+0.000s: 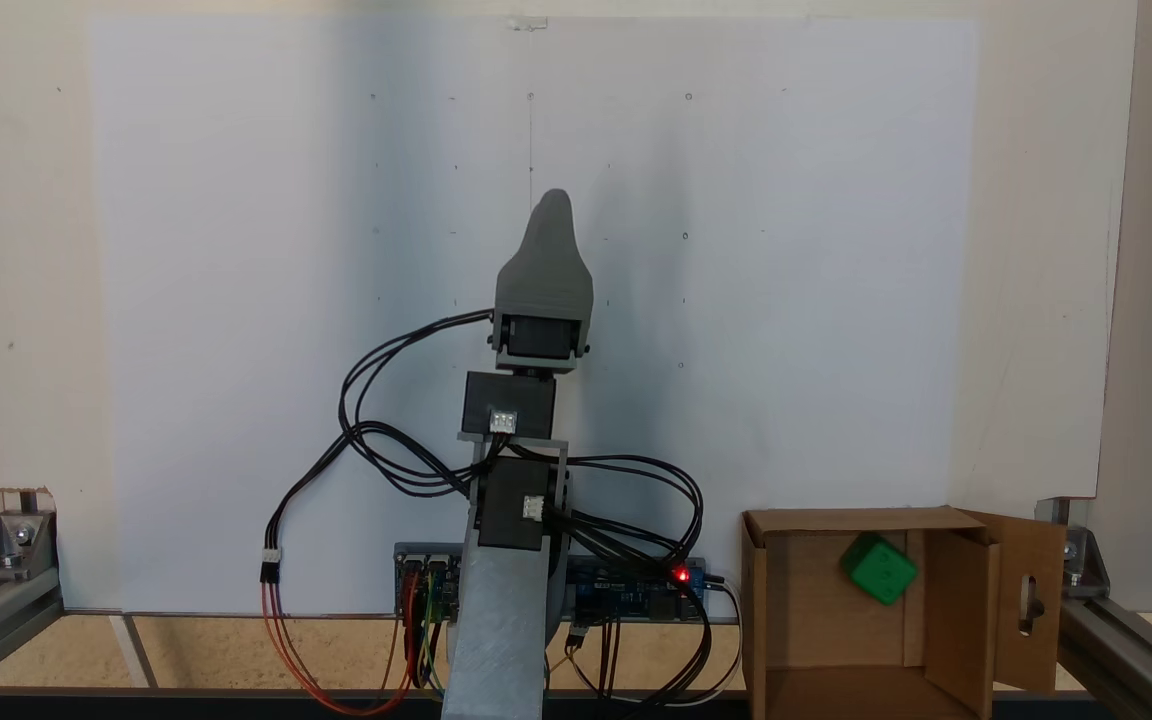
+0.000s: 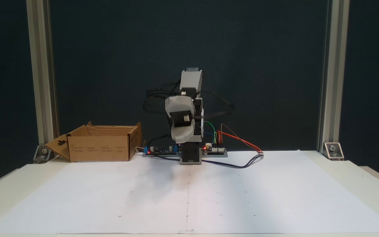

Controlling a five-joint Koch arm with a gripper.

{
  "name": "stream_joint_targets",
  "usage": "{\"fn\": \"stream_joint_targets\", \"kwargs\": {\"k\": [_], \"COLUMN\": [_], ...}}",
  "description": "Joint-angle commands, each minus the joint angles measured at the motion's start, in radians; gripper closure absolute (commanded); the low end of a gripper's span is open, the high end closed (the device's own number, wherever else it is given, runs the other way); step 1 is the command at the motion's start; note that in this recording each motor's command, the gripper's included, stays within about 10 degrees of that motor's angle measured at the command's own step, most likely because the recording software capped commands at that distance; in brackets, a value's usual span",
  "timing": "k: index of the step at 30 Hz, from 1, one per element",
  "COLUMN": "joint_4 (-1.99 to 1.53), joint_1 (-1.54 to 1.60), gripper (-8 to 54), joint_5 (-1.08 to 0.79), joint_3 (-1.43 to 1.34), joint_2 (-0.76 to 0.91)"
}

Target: Grasp a green dice and put it in the bin.

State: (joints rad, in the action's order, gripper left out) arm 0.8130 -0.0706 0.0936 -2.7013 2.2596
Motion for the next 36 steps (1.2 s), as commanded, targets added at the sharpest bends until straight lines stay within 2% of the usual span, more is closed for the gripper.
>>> {"fn": "stream_joint_targets", "kwargs": {"k": [1,9,19,29,36], "joint_4": [0.167,0.481,0.666,0.744,0.738], "joint_1": [0.0,0.0,0.002,0.002,0.002], "gripper": [1.4,1.5,1.6,1.1,1.1], "joint_5": [0.006,0.008,0.011,0.011,0.009], "joint_3": [-0.006,-0.121,-0.279,-0.428,-0.428], "joint_2": [0.115,0.114,0.114,0.114,0.109]}}
